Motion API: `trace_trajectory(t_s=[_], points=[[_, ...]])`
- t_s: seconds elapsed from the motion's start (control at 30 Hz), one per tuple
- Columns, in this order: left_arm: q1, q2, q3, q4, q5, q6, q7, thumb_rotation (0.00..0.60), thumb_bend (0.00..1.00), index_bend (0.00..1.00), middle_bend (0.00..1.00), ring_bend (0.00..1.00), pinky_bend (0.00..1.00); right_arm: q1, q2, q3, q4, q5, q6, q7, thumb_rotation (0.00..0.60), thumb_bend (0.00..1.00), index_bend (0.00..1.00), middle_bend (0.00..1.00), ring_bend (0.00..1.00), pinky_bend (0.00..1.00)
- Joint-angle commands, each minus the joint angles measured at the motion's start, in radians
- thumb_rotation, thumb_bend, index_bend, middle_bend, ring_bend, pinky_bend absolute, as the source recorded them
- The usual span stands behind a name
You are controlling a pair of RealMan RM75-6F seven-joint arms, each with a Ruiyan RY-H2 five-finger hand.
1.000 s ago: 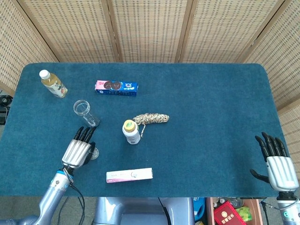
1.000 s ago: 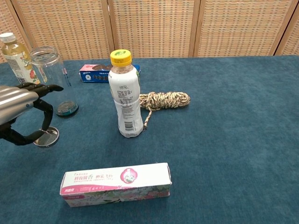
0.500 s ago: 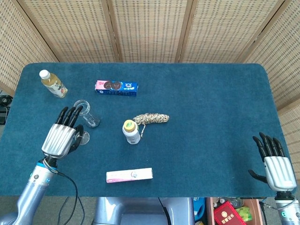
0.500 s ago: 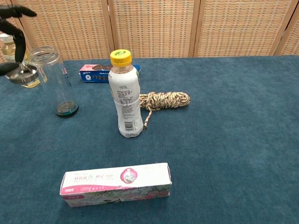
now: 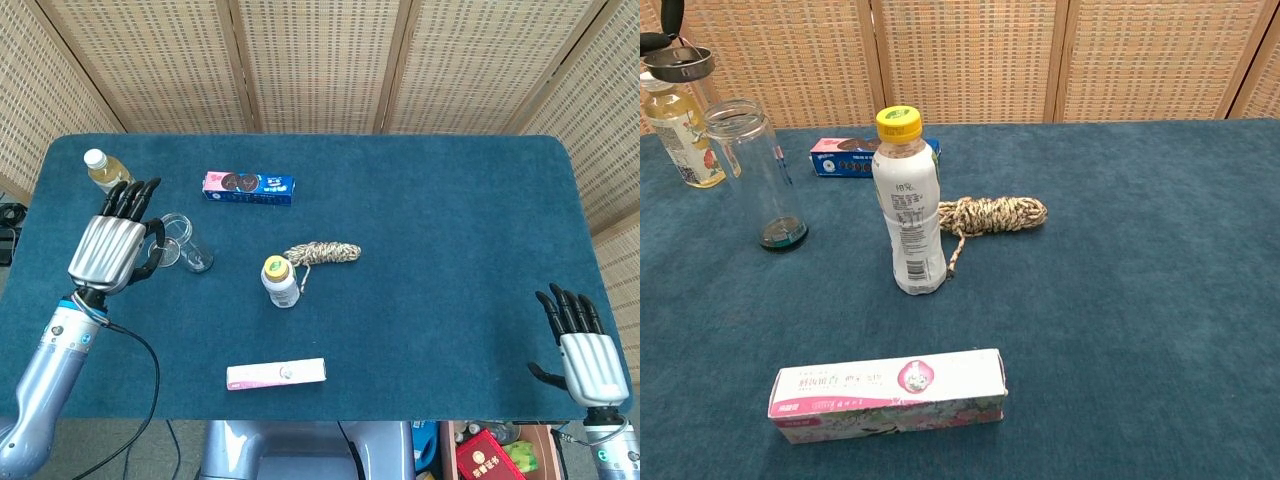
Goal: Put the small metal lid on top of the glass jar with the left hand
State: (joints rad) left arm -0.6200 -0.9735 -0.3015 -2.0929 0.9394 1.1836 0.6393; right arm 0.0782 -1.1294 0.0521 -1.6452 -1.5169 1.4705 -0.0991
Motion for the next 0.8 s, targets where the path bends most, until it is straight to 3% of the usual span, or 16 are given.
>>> trace_trajectory(t_s=[0.03,0.33,0.8], points=[[-0.044,0.013,-0.017,0.037,-0.071,-0.034,0.017,0.600,0.46,0.59,0.00,0.00,0.00,0.001,-0.001,-0.001,0.002,0.003,-0.004,-0.002,0.600,0.10,0.04,0.00,0.00,0.00],[-0.109,-0.012,-0.025,0.119,-0.163,-0.069,0.021,0.600,0.46,0.59,0.00,0.00,0.00,0.007,-0.007,0.002,0.009,0.019,-0.020,-0.006,0.600,0.10,0.04,0.00,0.00,0.00],[-0.175,-0.110,0.028,0.248,-0.219,-0.090,0.026,0.600,0.46,0.59,0.00,0.00,0.00,0.013,-0.016,0.001,0.020,0.032,-0.036,-0.015,0.600,0.10,0.04,0.00,0.00,0.00]])
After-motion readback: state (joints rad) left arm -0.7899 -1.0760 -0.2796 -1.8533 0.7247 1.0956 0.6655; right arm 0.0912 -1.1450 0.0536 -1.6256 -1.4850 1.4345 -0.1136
